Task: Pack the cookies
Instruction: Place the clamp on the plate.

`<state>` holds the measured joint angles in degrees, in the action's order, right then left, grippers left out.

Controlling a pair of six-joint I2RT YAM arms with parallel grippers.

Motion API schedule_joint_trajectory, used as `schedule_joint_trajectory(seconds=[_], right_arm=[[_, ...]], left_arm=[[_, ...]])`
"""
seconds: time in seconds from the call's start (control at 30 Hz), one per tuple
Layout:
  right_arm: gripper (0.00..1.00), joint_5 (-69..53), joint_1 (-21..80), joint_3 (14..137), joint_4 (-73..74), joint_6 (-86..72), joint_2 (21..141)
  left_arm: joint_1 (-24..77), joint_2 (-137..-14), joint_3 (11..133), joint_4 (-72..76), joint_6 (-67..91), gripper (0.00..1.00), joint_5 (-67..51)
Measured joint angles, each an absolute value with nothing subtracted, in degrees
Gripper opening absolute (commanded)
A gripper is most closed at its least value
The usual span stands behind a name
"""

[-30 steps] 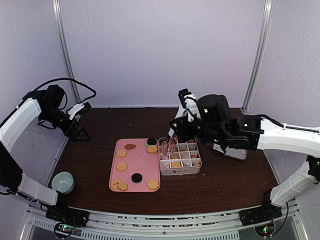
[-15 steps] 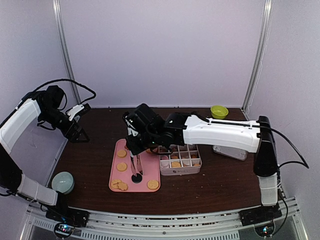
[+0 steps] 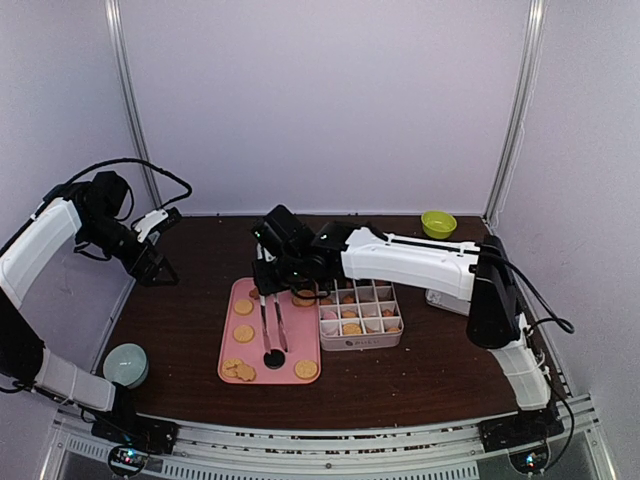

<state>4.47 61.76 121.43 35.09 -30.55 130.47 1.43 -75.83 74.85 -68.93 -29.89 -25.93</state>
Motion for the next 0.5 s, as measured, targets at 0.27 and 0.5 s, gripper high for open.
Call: schedule_joint_trajectory(seconds=[0.27, 0.5], right_arm=[[0.37, 4.95, 60.27, 122.65, 35.14, -32.88, 136.38], [0.44, 4.95, 59.66, 122.65, 34.28, -34.37, 136.86]], left_arm=[[1.43, -75.68, 74.67, -68.95, -29.89, 0.98, -25.93], [1.43, -75.55, 74.65, -68.93, -29.89, 0.98, -25.89]])
